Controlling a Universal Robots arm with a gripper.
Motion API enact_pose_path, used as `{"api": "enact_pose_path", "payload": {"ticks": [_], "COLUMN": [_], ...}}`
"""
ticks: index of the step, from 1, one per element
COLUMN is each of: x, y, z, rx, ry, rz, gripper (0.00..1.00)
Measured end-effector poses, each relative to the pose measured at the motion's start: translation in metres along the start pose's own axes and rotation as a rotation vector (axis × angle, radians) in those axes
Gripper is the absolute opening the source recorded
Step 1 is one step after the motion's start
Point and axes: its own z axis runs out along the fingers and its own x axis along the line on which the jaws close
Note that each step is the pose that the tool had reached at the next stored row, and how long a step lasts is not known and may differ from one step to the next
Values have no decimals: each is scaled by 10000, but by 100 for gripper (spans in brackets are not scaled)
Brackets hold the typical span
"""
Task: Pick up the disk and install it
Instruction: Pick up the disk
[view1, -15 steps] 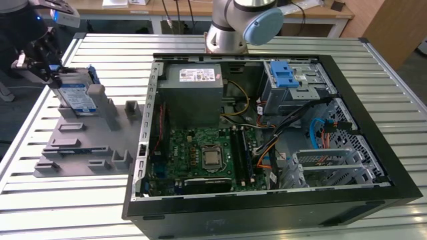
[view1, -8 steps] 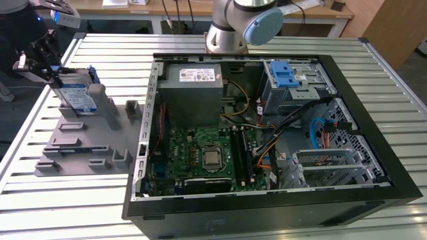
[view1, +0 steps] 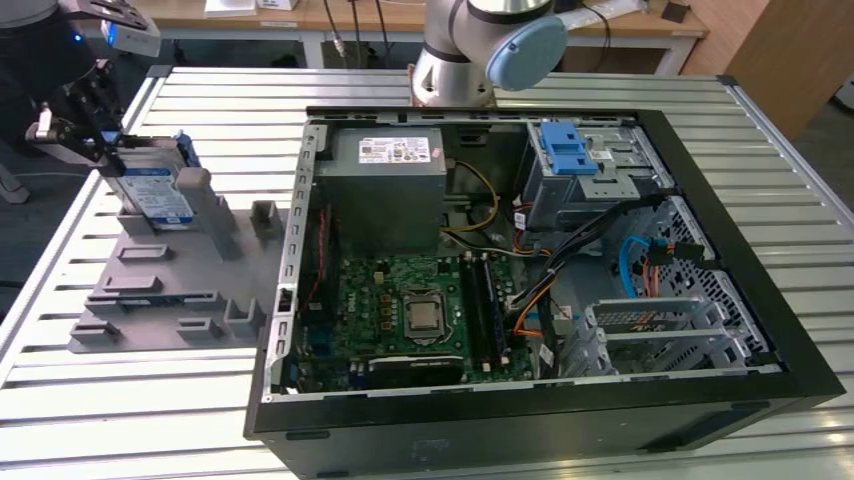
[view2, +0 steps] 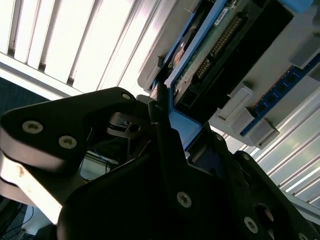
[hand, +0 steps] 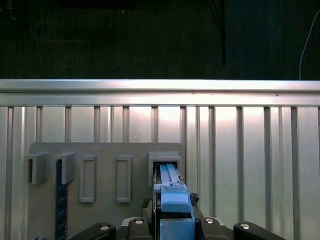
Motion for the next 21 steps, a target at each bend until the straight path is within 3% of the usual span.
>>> {"api": "enact_pose_path", "payload": {"ticks": [8,9,15,17,18,21], "x": [1,1,0,1,0,1], "y": [1,0,1,1,1,1], "z": [-10,-14,-24,-25,-25,-25], "rx": [-2,-1,-1,-2,-2,-1], "ry": [3,2,2,3,3,5], "rz": [1,0,0,0,0,0], "gripper": [38,44,44,42,36,36]}}
